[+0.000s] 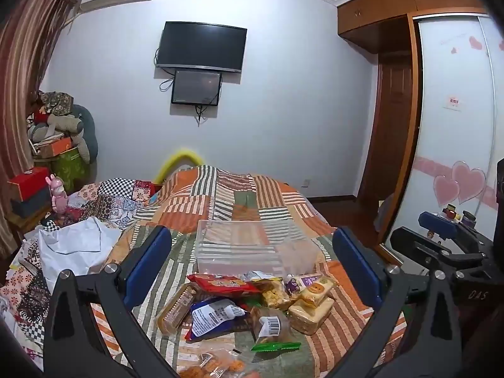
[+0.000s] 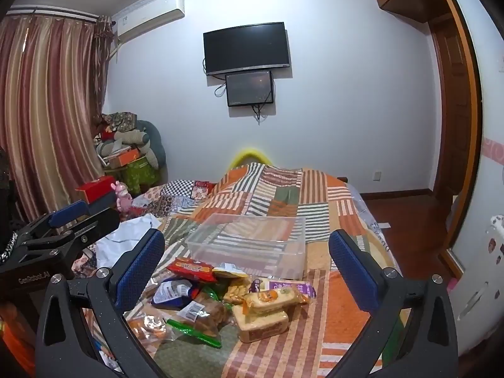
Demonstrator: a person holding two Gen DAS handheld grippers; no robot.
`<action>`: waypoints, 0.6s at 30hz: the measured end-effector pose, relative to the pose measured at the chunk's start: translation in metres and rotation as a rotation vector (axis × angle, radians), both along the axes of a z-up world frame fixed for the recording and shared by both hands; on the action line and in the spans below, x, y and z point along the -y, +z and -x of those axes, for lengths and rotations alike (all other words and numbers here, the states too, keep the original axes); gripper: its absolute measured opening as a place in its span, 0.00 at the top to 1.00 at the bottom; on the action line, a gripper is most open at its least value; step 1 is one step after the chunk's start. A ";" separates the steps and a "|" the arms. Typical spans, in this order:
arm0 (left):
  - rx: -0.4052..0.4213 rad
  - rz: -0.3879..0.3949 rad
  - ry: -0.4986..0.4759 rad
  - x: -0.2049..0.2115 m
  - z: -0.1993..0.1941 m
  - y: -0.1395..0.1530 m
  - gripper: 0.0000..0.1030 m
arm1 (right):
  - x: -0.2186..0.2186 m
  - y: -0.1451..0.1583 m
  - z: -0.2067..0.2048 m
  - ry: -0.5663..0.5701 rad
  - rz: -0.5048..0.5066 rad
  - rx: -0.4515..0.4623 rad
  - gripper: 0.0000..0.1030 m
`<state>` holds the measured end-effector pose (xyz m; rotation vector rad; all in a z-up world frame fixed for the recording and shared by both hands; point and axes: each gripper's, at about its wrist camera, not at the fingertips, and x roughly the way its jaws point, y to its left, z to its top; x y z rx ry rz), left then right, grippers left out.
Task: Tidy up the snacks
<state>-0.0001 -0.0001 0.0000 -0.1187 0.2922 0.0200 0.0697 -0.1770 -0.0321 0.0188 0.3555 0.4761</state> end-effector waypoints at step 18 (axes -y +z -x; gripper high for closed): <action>0.010 -0.014 0.001 0.005 0.001 0.000 0.00 | -0.001 0.008 0.005 -0.005 0.003 0.013 0.00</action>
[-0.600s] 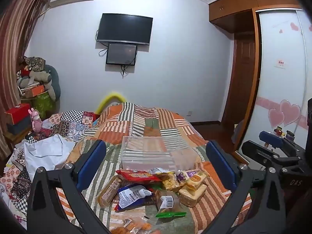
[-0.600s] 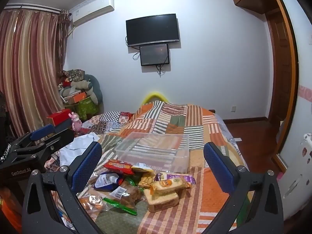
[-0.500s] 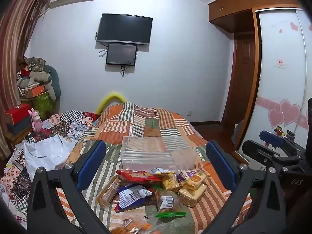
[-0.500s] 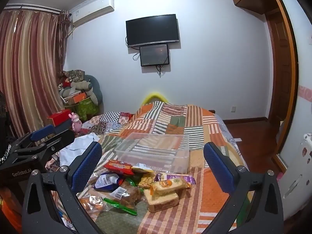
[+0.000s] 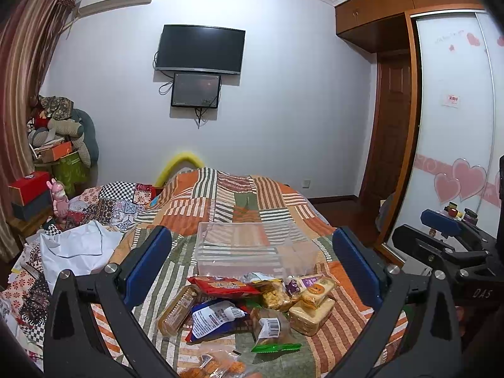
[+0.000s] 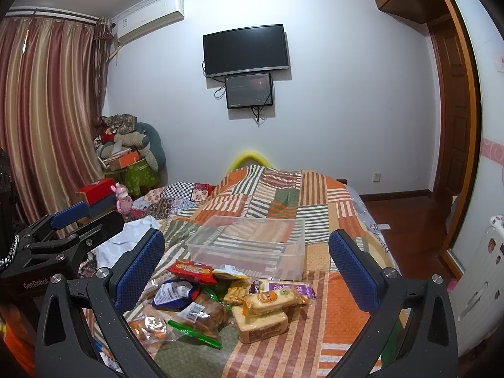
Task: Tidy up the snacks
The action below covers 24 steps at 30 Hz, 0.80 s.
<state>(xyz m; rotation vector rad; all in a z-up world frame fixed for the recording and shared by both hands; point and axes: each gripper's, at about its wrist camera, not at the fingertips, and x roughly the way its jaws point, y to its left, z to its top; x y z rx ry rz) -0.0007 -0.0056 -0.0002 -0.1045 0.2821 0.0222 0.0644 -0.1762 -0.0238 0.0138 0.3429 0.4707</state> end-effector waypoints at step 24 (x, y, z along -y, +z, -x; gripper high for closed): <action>-0.002 -0.017 -0.009 0.002 -0.002 0.001 0.00 | 0.001 0.002 0.002 0.003 0.000 0.006 0.00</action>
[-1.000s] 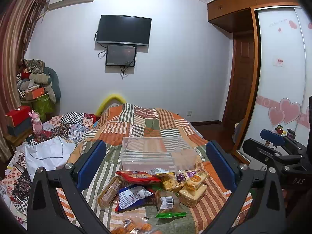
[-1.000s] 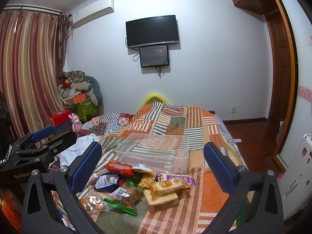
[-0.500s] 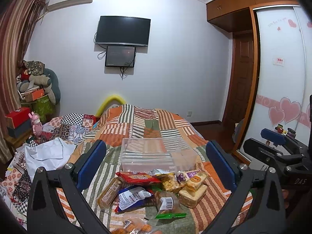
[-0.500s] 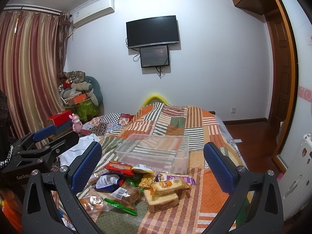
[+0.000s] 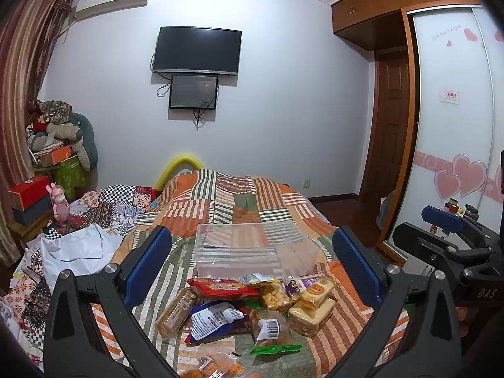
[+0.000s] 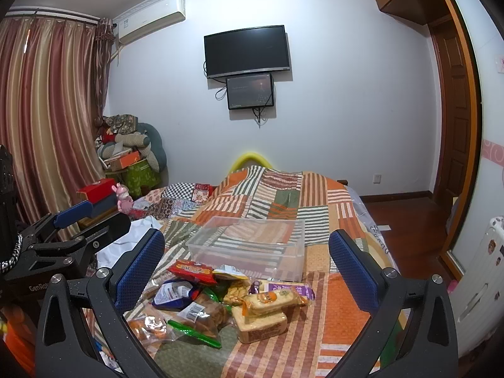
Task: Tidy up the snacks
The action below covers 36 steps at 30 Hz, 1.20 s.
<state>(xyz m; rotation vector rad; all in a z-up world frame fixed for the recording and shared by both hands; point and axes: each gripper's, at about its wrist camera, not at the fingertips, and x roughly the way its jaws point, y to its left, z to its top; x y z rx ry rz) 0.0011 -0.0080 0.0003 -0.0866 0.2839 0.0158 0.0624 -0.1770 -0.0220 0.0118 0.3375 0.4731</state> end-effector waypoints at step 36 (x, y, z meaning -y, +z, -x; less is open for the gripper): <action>-0.037 -0.022 0.039 -0.008 -0.006 -0.008 0.01 | 0.005 -0.010 -0.008 -0.001 -0.010 -0.046 0.00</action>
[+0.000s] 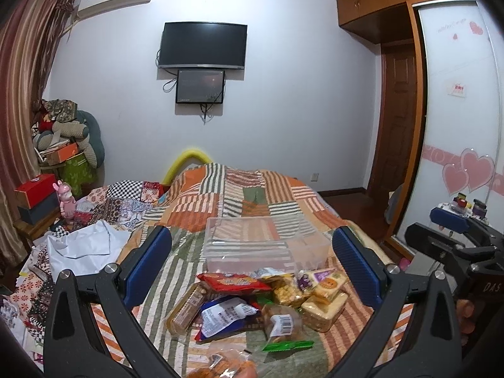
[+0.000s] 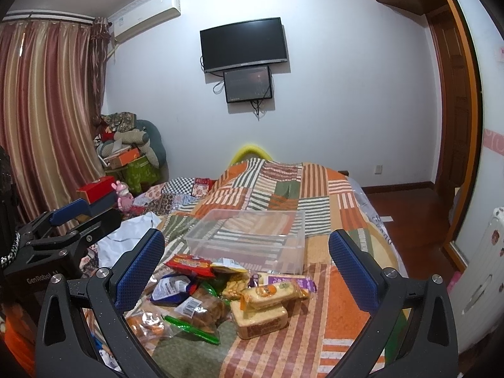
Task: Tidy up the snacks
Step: 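Grasp the orange cookie bag with the left tool while the right tool grasps the bread loaf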
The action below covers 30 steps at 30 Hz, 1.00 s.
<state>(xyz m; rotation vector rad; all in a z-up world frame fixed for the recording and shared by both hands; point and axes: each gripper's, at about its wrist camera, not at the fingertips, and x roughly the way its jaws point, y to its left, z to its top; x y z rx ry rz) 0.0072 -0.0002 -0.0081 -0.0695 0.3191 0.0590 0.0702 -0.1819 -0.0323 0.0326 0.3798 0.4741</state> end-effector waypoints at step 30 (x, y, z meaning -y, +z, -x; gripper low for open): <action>-0.576 0.137 -0.067 -0.040 -0.014 -0.140 0.11 | -0.005 -0.100 -0.043 0.067 0.105 -0.377 0.06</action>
